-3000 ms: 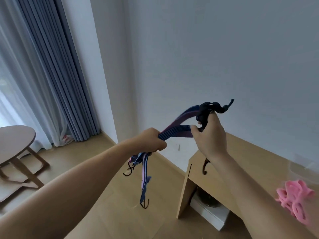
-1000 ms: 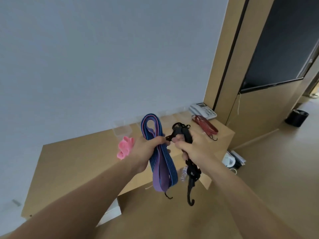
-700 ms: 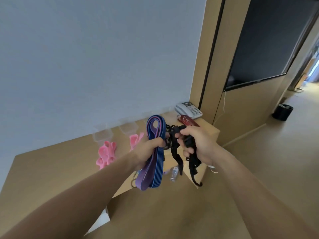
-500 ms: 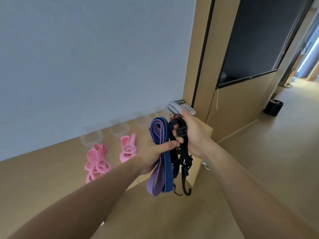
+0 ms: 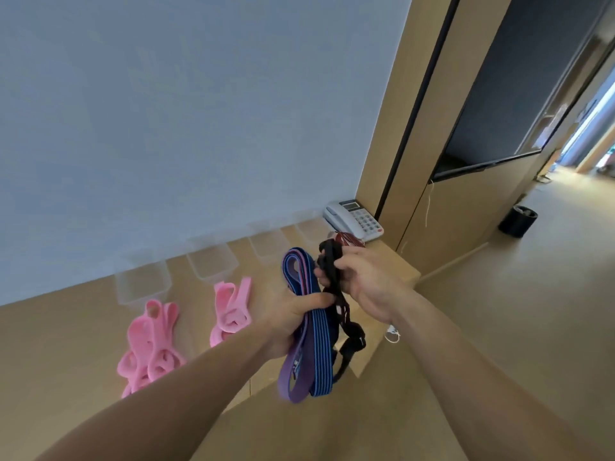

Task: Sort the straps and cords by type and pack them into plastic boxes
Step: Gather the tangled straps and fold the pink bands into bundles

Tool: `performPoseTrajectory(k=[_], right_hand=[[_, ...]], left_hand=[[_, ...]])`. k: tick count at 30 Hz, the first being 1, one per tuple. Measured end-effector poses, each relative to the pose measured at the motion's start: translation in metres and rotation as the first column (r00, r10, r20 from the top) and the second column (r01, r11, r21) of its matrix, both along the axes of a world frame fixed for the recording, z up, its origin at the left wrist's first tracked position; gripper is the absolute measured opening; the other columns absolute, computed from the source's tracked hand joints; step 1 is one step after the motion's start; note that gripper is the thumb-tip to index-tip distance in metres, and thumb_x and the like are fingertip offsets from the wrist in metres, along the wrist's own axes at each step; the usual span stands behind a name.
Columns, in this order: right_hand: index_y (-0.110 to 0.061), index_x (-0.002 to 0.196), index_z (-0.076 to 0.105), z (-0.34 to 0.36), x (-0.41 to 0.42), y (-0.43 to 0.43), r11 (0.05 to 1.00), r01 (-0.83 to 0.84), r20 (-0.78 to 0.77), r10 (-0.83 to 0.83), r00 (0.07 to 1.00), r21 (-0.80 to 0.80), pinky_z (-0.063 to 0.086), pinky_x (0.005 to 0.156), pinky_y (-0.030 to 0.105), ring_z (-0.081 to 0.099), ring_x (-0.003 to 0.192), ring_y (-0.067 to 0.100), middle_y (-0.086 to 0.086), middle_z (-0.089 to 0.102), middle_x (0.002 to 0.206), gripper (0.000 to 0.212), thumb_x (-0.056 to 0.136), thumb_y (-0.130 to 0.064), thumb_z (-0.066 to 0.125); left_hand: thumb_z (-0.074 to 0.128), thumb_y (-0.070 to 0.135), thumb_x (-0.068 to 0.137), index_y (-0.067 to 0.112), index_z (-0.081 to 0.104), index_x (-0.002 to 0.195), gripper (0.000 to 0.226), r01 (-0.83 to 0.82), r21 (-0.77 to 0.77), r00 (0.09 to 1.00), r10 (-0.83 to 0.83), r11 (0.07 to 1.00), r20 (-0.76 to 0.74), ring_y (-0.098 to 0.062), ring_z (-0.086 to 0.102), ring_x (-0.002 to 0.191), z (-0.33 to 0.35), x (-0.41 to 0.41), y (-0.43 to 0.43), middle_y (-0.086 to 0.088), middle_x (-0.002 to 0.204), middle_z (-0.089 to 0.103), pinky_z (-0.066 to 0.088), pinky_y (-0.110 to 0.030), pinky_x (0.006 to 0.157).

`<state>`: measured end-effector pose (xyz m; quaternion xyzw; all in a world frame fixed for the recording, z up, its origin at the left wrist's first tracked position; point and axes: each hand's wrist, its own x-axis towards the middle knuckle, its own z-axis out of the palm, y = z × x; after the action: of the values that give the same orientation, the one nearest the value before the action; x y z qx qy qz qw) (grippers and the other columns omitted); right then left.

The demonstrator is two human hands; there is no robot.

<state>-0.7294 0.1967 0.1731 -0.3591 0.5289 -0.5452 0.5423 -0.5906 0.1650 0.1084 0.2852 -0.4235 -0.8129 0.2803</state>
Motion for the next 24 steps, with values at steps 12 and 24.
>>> performPoseTrajectory(k=[12,24], right_hand=[[-0.011,0.101,0.073,-0.023,-0.022,-0.105,0.998,0.059,-0.398,-0.046,0.916,0.020,0.060,0.071,0.031,0.073,0.081,0.017,0.004,0.076,0.088,0.013,0.095,-0.015,0.062],[-0.025,0.110,0.066,-0.099,-0.066,-0.126,0.940,-0.158,-0.261,0.241,0.935,0.304,0.056,0.062,0.030,0.074,0.084,0.018,-0.002,0.076,0.097,0.018,0.092,-0.026,0.067]], left_hand=[[0.063,-0.004,0.078,-0.007,0.066,0.101,0.023,-0.055,0.123,0.979,0.029,0.991,0.204,-0.040,0.061,0.086,-0.014,-0.009,-0.097,-0.029,0.096,0.065,0.049,-0.061,0.092],[0.060,0.031,0.090,-0.002,0.062,0.116,0.042,-0.090,0.369,0.968,-0.005,0.925,0.250,-0.031,0.067,0.074,-0.045,-0.041,-0.140,-0.020,0.091,0.070,0.057,-0.038,0.072]])
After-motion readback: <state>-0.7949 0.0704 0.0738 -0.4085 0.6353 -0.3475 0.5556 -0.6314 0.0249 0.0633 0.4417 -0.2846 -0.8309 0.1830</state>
